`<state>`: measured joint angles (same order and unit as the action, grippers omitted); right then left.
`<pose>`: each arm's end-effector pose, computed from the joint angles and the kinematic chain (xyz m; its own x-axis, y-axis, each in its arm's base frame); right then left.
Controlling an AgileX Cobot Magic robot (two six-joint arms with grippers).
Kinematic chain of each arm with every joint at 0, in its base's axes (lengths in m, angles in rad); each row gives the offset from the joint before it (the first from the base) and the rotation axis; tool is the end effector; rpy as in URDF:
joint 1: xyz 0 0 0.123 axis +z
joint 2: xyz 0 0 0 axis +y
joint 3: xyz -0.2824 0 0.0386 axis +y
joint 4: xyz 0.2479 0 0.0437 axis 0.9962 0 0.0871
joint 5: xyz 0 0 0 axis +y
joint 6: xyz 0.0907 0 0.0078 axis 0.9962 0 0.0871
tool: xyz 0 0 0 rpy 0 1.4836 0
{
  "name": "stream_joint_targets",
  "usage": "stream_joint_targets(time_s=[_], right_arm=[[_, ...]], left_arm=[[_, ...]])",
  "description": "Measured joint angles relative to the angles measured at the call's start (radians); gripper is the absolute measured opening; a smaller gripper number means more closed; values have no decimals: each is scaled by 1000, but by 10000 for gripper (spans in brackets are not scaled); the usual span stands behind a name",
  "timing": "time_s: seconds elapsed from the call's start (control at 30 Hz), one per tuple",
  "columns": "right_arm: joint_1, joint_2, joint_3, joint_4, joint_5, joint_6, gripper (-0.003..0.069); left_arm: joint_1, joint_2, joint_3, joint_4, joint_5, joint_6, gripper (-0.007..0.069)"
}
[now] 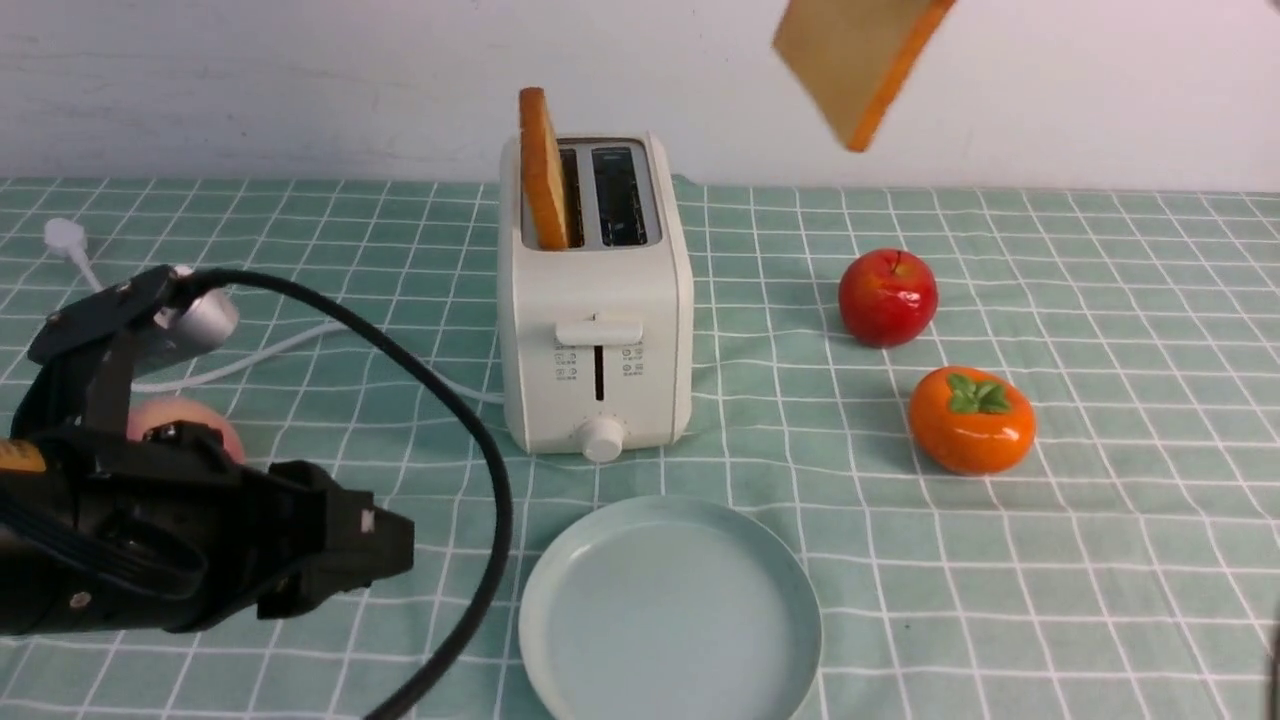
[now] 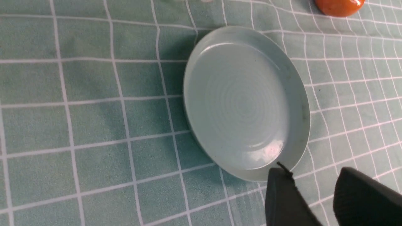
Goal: Take toasted bread from bread machine on blue coffee table place on plate.
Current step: 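Place the held slice of bread on top of the slice on the plate with the right gripper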
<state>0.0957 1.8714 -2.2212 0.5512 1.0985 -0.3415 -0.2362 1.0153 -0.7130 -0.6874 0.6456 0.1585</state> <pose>0.3992 0.0810 0.4622 -0.5232 -0.1113 -0.8449 -0.5065 0.8379 0.2033 0.1819 -0.0796 0.2943 -0.8002 -0.1967 -0.5666 0.1777 0.8245 -0.5372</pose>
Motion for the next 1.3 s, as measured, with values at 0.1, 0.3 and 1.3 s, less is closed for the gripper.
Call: stream_joint_targets(time_s=[0.1, 0.3, 1.3], right_arm=[[-42, -73, 46, 4, 121, 0, 107], [-27, -194, 394, 137, 151, 38, 107], [277, -365, 1250, 609, -315, -479, 670]], left_arm=[[0, 0, 0, -17, -16, 0, 237], [0, 0, 0, -35, -22, 0, 237], [0, 132, -382, -83, -151, 85, 659]])
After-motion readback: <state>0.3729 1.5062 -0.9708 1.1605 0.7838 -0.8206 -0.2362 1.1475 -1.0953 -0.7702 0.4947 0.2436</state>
